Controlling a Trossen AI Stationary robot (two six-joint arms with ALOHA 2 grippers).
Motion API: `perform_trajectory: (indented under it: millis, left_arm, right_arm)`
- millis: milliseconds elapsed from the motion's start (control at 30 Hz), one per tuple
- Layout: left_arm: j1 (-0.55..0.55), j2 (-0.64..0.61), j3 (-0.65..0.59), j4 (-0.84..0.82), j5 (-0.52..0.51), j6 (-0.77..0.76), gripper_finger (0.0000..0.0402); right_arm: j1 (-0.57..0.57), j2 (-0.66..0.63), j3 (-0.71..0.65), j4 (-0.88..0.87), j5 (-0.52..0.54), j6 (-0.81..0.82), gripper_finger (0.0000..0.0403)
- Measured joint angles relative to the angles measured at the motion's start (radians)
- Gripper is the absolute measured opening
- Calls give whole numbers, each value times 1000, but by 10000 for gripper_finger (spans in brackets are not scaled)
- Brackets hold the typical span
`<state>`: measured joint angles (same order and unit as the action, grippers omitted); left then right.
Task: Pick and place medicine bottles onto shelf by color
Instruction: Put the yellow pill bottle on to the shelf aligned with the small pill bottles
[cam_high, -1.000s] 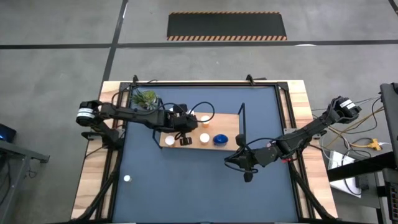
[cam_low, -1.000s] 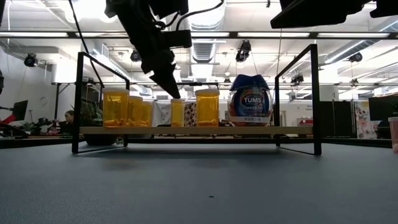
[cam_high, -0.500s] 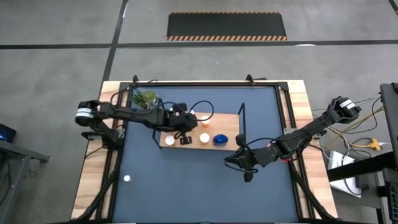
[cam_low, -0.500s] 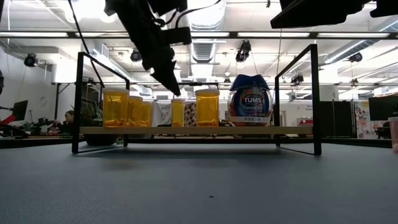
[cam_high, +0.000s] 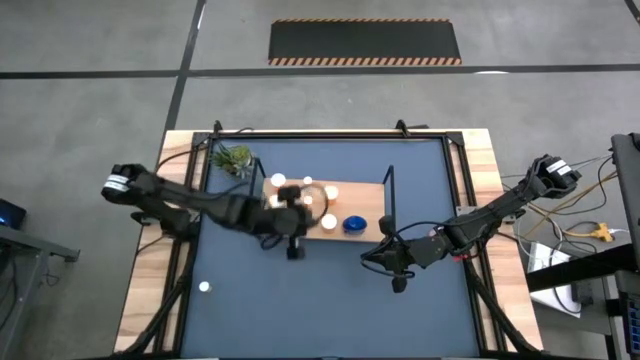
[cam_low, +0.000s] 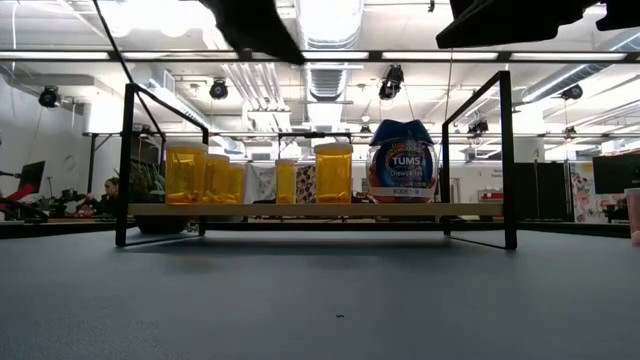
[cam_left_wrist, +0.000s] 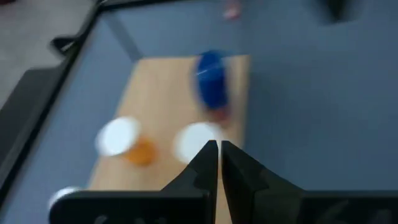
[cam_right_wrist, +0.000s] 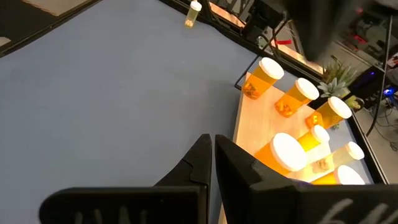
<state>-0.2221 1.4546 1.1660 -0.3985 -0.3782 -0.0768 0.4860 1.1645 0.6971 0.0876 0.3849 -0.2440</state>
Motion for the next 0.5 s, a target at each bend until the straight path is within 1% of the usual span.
perform_trajectory:
  millis: [100, 267, 367, 500]
  left_arm:
    - [-105, -17, 0, 7, 0, -64, 3]
    - [-260, -29, 0, -12, 1, -259, 3]
    - [-335, -30, 0, -28, 2, -345, 3]
    - [-401, -27, 0, -93, 3, -471, 3]
  right_arm:
    - [0, 0, 0, -1, 0, 1, 13]
    - [0, 0, 0, 0, 0, 13, 13]
    - [0, 0, 0, 0, 0, 18, 13]
    - [0, 0, 0, 0, 0, 37, 13]
